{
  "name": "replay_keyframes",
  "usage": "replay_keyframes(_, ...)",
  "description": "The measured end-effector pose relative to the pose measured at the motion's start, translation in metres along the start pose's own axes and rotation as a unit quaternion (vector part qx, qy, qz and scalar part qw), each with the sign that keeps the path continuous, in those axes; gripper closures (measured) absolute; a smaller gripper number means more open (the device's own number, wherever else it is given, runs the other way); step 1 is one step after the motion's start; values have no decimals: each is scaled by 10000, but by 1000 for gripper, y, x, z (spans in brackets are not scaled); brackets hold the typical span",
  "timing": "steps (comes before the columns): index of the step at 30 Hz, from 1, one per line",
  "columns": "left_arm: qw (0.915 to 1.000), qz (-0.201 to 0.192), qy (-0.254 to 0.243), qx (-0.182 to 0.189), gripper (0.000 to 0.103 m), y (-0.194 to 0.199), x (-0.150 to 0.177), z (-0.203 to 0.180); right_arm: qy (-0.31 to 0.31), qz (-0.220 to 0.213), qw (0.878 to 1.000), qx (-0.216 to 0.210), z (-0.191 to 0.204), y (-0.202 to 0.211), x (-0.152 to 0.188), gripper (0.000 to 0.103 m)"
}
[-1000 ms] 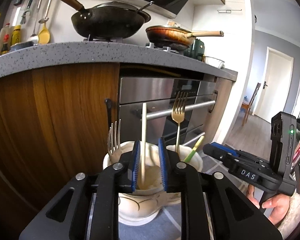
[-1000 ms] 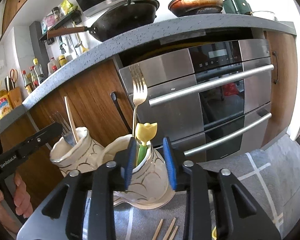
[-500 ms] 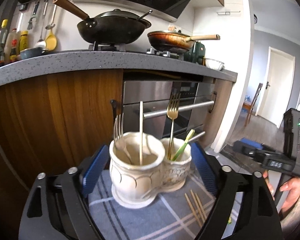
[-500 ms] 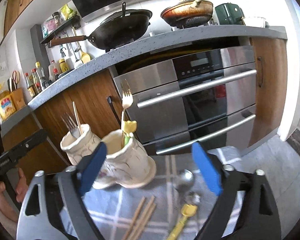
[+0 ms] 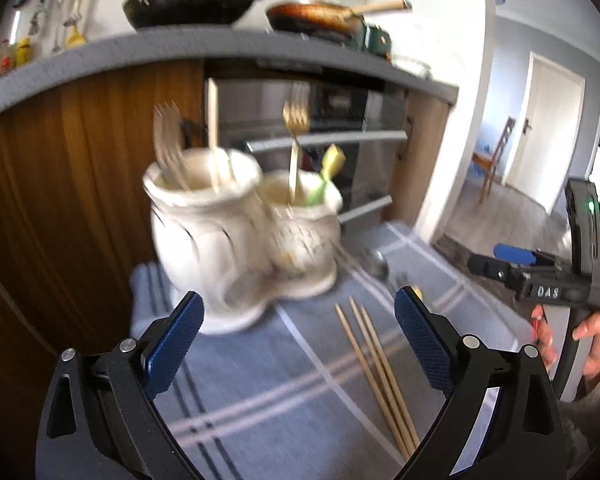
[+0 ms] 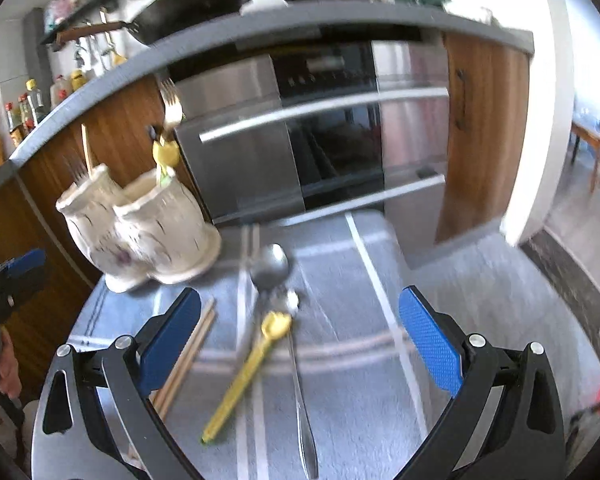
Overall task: Organize utensils
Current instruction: 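Open both tools to release the utensils and pull back, then grasp another wooden chopstick with the left tool while the right tool grasps the yellow utensil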
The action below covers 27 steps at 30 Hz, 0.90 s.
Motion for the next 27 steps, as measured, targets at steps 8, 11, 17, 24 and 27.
replay_keyframes(8,9978,633,171,39,8,-36,35,-14,205,614,9977,-177,22,-27,27,24)
replay_keyframes(11,9960,864,224,41,10,-49,41,-17,179,797,9963,-253,26,-34,32,40)
replay_keyframes(17,9926,1188,177,186,43,-70,44,-28,158,1036,9936,-418,32,-42,37,70)
replay_keyframes(24,9875,1521,255,338,76,-97,43,-38,16,1188,9922,-367,30,-52,36,80)
replay_keyframes(27,9855,1633,315,348,80,-107,42,-39,-64,1274,9912,-352,28,-58,36,81)
Point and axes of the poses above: each gripper's, at about its wrist camera, not at the fingertips, and y roughly against the way its jaws point, z to its left, x to its underside, the point moved 4 cm from there along -y, roughly the way its jaws point, and after that the axes turned 3 degrees about y, right-handed, at the moved point
